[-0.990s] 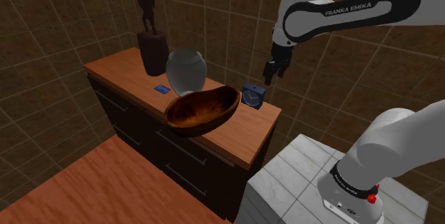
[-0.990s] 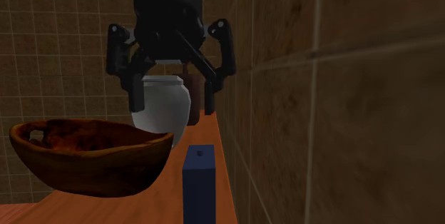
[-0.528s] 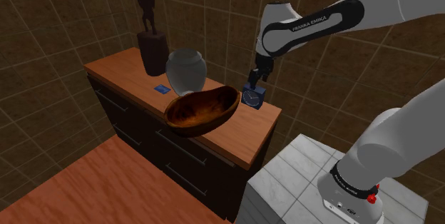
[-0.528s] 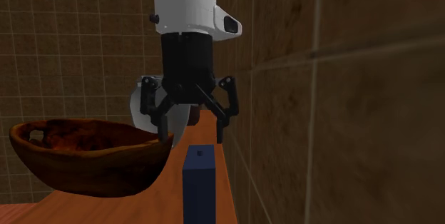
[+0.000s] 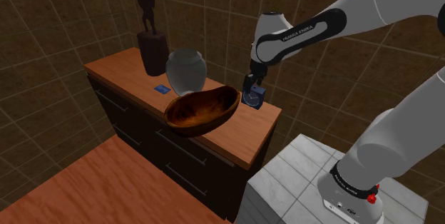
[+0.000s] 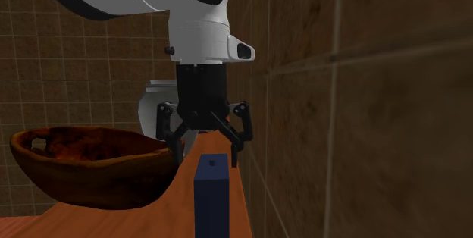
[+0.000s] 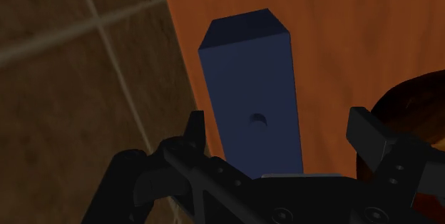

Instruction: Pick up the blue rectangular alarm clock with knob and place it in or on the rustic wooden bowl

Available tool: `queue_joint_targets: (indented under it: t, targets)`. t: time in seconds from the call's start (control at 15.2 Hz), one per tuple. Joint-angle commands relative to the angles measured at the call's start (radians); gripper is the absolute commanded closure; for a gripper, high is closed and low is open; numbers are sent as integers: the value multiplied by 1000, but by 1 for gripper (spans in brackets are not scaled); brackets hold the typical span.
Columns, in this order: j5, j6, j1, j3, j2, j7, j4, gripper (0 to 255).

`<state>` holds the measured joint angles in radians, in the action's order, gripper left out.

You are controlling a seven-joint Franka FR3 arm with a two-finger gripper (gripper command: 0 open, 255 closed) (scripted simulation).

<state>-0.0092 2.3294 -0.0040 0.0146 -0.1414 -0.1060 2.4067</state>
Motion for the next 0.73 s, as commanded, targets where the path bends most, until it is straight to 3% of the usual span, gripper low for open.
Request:
queue_joint_targets:
  t: [0.0, 0.46, 0.53, 0.66]
  targets:
    - [3, 12, -16, -17, 42, -3, 21, 0]
    - [4, 12, -22, -11, 42, -4, 21, 0]
    - [4, 13, -24, -13, 44, -7, 21, 255]
    - [5, 8, -20, -8, 33, 1, 27, 255]
